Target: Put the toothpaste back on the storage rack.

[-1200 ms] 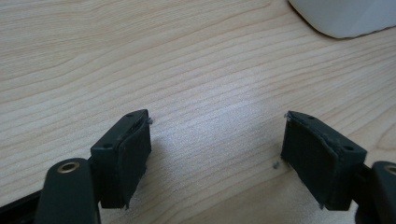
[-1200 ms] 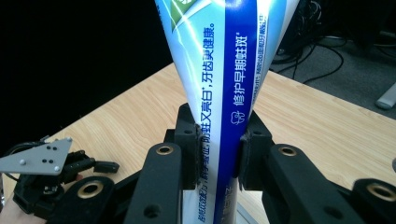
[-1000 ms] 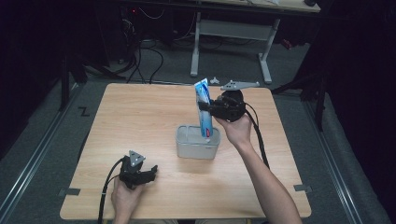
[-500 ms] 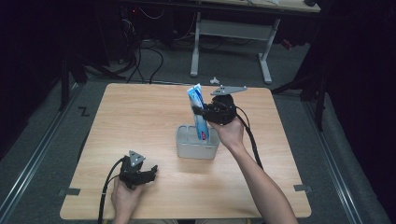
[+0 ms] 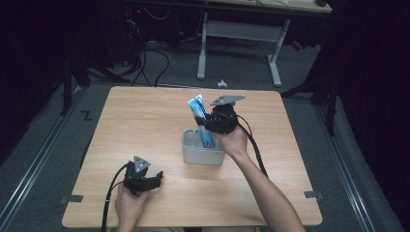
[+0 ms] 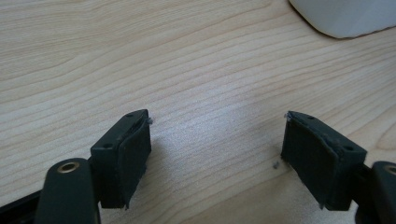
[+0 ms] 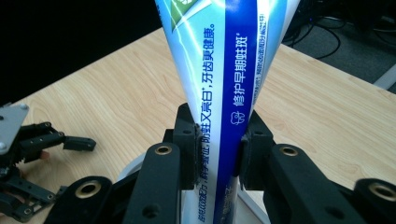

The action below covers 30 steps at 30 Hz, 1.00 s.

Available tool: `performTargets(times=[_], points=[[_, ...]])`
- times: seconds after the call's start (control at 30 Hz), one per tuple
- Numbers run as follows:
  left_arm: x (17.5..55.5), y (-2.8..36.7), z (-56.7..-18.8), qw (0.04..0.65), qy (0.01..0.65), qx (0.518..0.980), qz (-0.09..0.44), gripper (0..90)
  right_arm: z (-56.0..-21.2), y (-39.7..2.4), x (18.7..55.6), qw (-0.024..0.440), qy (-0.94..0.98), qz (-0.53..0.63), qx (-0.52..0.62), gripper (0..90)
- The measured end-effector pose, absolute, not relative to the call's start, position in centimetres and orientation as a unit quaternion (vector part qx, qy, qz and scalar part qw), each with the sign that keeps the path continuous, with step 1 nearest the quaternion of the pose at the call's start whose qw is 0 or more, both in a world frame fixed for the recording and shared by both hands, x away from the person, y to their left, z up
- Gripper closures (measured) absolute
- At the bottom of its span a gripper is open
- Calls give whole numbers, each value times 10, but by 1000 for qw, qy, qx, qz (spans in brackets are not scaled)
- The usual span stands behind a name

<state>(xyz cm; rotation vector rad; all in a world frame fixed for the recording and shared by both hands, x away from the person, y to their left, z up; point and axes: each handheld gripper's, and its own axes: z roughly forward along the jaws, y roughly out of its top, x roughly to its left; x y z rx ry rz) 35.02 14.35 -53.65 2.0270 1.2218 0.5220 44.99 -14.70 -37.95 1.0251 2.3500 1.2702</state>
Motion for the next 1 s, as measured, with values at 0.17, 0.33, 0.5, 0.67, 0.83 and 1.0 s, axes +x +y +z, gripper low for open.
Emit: performTargets(times=[0.17, 0.33, 0.5, 0.67, 0.83, 1.0], points=[[350, 143, -536, 351, 472, 783, 201, 243, -384, -147, 449, 137, 817, 436, 353, 730], [350, 143, -536, 351, 472, 783, 202, 243, -387, -148, 448, 135, 817, 435, 354, 730], [350, 143, -536, 351, 472, 783, 202, 243, -393, -147, 448, 136, 820, 429, 354, 730], [350, 143, -536, 351, 472, 783, 202, 243, -397, -145, 446, 141, 825, 420, 350, 730], [350, 143, -536, 351, 472, 783, 202, 243, -397, -144, 445, 145, 829, 416, 345, 729], [350, 143, -536, 351, 472, 783, 202, 243, -401, -143, 443, 146, 832, 412, 342, 728]])
